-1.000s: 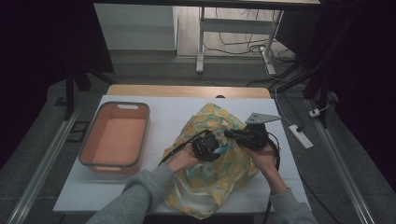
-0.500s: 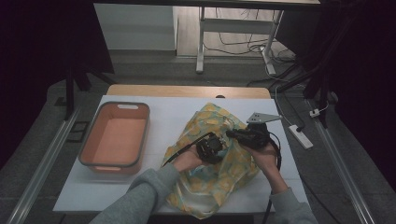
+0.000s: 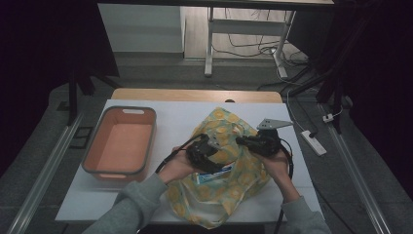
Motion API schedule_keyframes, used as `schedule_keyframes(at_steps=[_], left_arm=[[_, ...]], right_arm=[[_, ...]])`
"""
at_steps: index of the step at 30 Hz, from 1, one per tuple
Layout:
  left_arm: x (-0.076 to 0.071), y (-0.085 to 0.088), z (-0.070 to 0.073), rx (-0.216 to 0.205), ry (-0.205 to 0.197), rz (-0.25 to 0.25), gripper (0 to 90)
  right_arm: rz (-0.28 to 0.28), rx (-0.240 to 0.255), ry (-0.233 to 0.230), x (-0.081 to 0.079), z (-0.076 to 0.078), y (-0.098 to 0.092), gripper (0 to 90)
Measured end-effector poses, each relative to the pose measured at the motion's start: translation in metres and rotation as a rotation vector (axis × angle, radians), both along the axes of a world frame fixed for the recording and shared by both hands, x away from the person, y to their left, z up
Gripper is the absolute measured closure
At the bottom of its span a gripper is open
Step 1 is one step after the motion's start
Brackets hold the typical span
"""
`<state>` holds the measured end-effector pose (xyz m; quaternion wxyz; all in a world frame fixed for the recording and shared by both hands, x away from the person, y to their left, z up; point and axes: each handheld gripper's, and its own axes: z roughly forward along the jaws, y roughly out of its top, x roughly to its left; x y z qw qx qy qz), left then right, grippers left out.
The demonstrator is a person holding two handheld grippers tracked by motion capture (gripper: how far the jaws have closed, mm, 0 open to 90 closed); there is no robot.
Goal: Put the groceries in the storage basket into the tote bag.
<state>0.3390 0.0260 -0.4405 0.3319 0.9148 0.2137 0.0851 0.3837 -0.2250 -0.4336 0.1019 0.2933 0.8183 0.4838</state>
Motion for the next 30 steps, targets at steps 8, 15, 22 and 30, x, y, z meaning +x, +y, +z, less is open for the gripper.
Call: schedule_keyframes(at_steps=[8, 15, 22, 30], left_arm=[[-0.011, 0.055, 0.005, -0.067, 0.017, 0.116, 37.6], [-0.007, 0.077, 0.002, -0.079, 0.033, 0.154, 36.0], [-0.005, 0.09, -0.002, -0.075, 0.04, 0.178, 33.8], [-0.005, 0.097, -0.002, -0.08, 0.034, 0.189, 31.8]], right_arm=[[0.024, 0.003, 0.023, -0.006, -0.006, 0.007, 87.2], [0.058, -0.017, 0.055, -0.025, -0.016, 0.014, 87.2], [0.1, -0.045, 0.066, -0.043, -0.024, 0.028, 86.7], [0.141, -0.09, 0.039, -0.069, -0.028, 0.039, 86.5]])
